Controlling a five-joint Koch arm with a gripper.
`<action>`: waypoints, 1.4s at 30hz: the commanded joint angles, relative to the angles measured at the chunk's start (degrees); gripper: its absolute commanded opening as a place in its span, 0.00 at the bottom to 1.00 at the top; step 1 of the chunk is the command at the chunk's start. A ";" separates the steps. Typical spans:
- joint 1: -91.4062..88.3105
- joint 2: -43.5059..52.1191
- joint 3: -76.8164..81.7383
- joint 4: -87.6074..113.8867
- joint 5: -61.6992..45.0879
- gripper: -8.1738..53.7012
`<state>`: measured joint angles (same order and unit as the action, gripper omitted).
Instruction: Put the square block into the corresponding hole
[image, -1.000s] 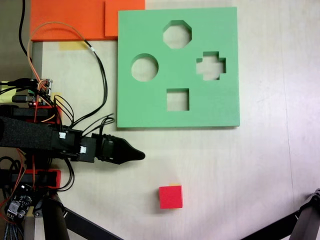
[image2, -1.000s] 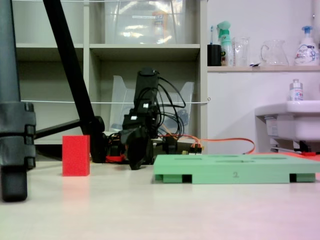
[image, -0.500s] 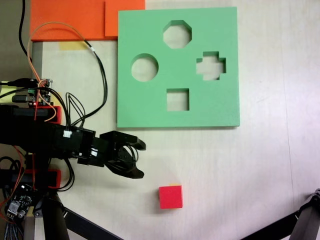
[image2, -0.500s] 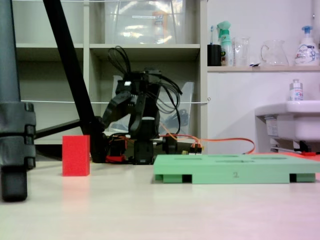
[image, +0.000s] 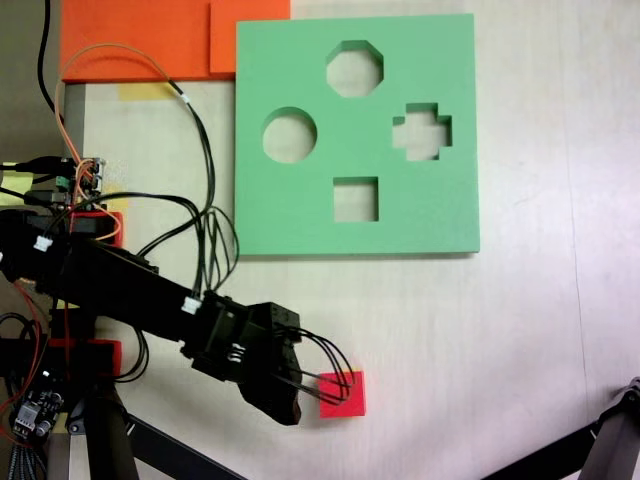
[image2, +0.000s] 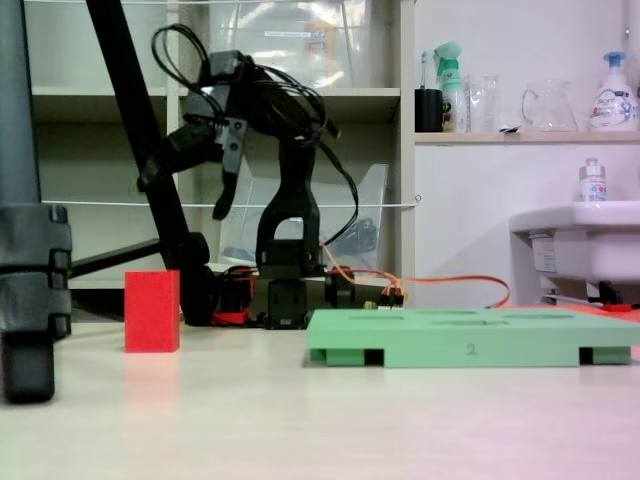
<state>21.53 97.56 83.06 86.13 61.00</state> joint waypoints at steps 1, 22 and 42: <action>0.62 -2.20 -4.13 0.97 -0.26 0.98; 3.34 -21.88 -4.22 -11.87 -1.67 0.98; 3.16 -22.76 1.85 -11.95 -1.58 0.59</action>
<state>23.99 73.21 83.41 74.53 59.33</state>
